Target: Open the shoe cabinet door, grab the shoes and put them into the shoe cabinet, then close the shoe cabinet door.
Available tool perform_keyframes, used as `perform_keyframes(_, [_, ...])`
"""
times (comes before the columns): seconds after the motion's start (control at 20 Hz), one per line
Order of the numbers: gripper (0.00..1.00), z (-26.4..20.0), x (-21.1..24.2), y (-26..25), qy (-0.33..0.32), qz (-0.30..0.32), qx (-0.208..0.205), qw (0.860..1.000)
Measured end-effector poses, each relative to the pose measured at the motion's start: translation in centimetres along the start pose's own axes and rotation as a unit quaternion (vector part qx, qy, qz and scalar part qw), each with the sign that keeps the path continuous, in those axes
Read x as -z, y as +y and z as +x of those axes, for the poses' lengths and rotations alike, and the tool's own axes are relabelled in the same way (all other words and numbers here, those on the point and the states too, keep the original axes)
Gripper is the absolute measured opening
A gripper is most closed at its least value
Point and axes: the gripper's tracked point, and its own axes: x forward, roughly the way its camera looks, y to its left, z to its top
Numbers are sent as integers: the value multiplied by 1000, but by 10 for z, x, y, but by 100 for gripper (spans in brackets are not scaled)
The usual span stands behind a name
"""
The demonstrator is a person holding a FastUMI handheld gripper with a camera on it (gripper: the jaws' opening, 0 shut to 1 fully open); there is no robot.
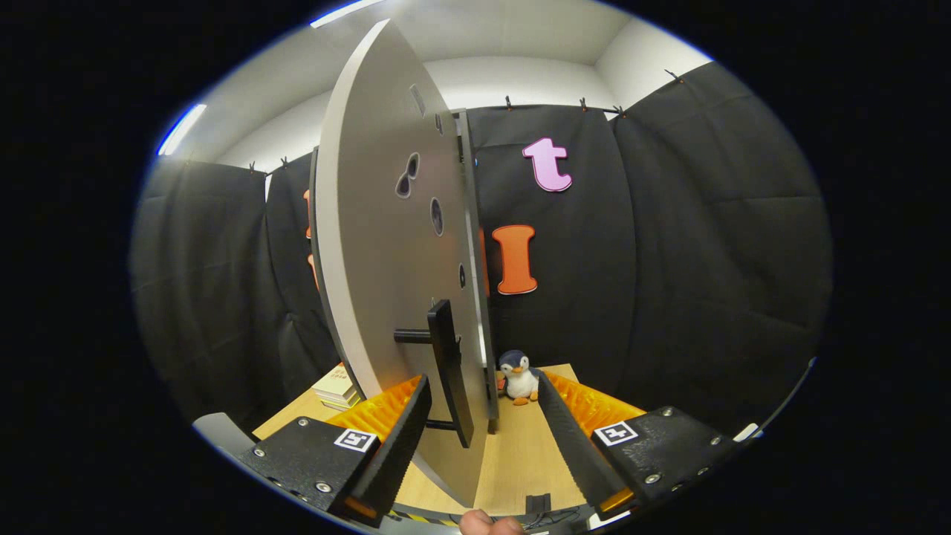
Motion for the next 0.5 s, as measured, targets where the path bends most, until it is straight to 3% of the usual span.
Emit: perform_keyframes(0.5, [91,33,3,119,7,-22,-10,1000])
